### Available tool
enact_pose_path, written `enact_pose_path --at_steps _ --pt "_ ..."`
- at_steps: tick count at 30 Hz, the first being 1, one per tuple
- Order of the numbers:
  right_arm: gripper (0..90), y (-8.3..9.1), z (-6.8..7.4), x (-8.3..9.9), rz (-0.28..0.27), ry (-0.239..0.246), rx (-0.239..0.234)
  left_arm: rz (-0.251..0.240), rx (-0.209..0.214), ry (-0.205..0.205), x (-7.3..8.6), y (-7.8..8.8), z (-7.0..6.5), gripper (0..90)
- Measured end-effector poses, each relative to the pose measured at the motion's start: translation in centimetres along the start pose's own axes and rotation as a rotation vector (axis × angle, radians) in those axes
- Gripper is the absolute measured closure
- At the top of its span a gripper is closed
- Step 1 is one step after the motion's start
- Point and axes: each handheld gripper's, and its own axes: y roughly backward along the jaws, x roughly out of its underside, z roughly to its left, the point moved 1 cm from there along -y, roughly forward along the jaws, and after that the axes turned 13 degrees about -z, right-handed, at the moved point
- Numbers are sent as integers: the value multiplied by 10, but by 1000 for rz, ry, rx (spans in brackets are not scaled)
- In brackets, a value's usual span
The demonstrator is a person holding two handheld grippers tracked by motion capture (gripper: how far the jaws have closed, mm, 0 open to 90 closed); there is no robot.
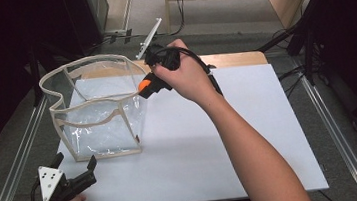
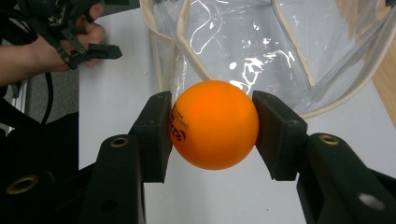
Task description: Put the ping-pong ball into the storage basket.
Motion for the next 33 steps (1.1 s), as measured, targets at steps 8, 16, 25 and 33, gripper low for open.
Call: enact_pose_path --at_steps 8,16,25,33 --pt "480 -2 -3 -5 -7 1 0 -1 2 6 0 0 0 0" --pt "480 -8 -9 -8 -17 -9 -6 0 3 8 0 0 1 0" --pt "480 -14 -12 -14 -17 -12 -4 0 6 11 0 0 1 0" --pt "479 -18 -14 -17 -13 -20 18 1 7 11 0 0 2 0"
